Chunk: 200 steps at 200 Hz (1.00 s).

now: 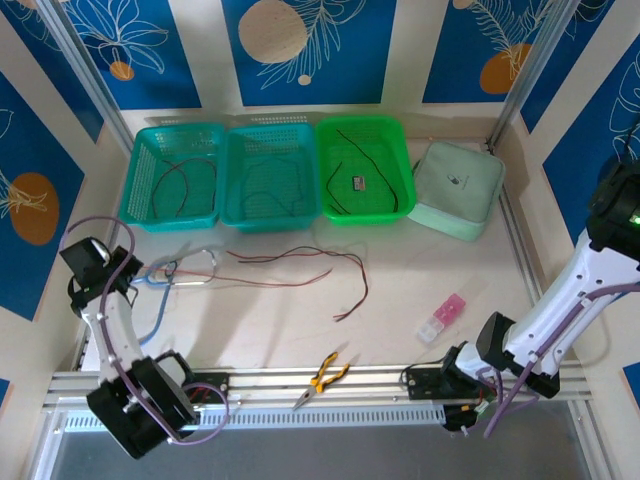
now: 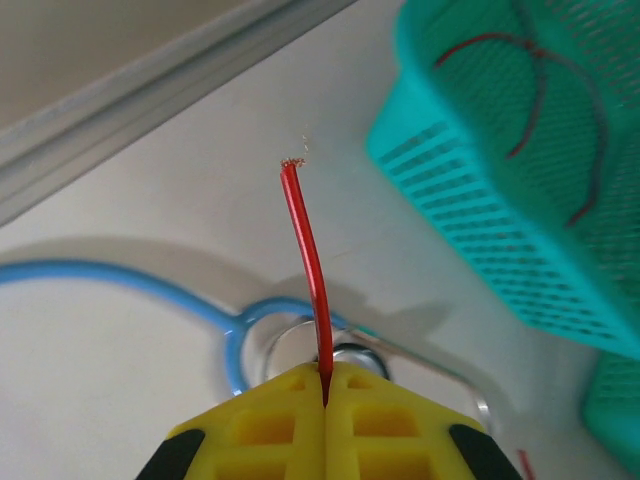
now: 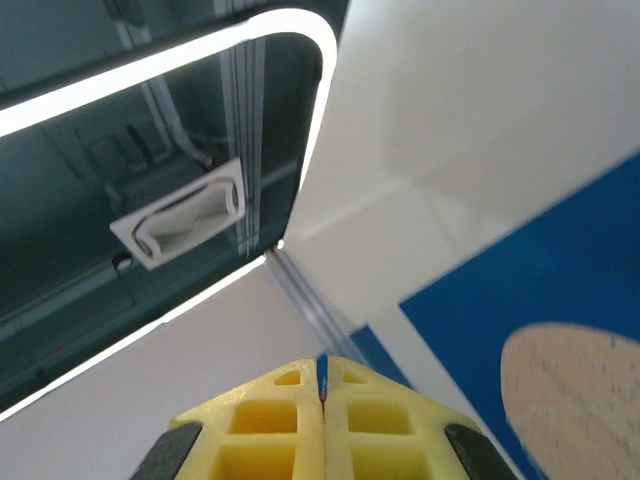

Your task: Untangle the cables

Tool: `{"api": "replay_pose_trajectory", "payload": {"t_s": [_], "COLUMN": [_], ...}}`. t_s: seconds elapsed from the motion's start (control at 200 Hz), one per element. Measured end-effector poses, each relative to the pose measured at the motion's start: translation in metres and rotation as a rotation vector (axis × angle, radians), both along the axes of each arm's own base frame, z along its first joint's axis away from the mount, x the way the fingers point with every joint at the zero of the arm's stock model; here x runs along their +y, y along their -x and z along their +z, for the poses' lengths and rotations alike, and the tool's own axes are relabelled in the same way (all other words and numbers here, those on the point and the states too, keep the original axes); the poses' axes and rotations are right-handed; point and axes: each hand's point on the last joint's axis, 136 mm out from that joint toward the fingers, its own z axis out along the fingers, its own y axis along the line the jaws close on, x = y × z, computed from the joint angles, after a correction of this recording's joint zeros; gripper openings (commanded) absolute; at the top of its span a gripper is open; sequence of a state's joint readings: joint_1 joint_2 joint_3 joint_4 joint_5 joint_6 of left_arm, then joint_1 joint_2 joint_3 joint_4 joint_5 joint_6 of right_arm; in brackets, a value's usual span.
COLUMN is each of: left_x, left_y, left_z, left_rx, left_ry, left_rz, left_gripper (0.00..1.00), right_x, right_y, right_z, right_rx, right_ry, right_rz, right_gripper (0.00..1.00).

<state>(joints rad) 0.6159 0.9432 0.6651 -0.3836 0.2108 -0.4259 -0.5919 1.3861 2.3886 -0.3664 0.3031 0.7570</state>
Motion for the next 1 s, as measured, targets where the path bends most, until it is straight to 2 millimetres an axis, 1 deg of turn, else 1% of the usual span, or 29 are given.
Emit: {"api": "replay_pose_trajectory", "payload": {"t_s": [0.09,0.16,0.23,0.3,0.395,0.515,0.605,0.695,0.85,1.0], "left_x": [-0.010,-0.018,-0.027,-0.037,-0.049,-0.066,-0.078,-0.086,-0.097,-0.111], "left_y": [-0.007,-0.015,-0.022,-0.029,-0.039,-0.049,-0.049,-0.047,-0.045,-0.043], "left_z": [0.025,0.040,0.052,0.067,0.093,0.132,0.156,0.174,0.198,0.223], "left_rx": [-0.060,-0.102,-0.138,-0.171,-0.222,-0.294,-0.340,-0.373,-0.409,-0.449], "left_ry": [-0.001,0.017,0.042,0.066,0.071,0.044,0.018,-0.001,-0.020,-0.034], "left_rz": [-0.036,-0.065,-0.097,-0.128,-0.172,-0.233,-0.265,-0.280,-0.311,-0.352], "left_gripper": [0.00,0.00,0.00,0.00,0.00,0.00,0.00,0.00,0.00,0.00], "right_x": [0.006,0.014,0.024,0.038,0.065,0.105,0.132,0.152,0.173,0.179], "right_y": [-0.019,-0.034,-0.047,-0.058,-0.071,-0.086,-0.100,-0.115,-0.141,-0.163], "right_z": [-0.021,-0.036,-0.045,-0.050,-0.050,-0.037,-0.033,-0.035,-0.045,-0.048], "right_rx": [0.063,0.111,0.147,0.177,0.208,0.209,0.216,0.228,0.254,0.238], "right_ry": [-0.030,-0.044,-0.044,-0.035,-0.001,0.062,0.096,0.113,0.112,0.102], "right_rz": [0.071,0.126,0.177,0.237,0.339,0.485,0.575,0.646,0.724,0.751], "right_gripper": [0.00,0.00,0.00,0.00,0.00,0.00,0.00,0.00,0.00,0.00]}}
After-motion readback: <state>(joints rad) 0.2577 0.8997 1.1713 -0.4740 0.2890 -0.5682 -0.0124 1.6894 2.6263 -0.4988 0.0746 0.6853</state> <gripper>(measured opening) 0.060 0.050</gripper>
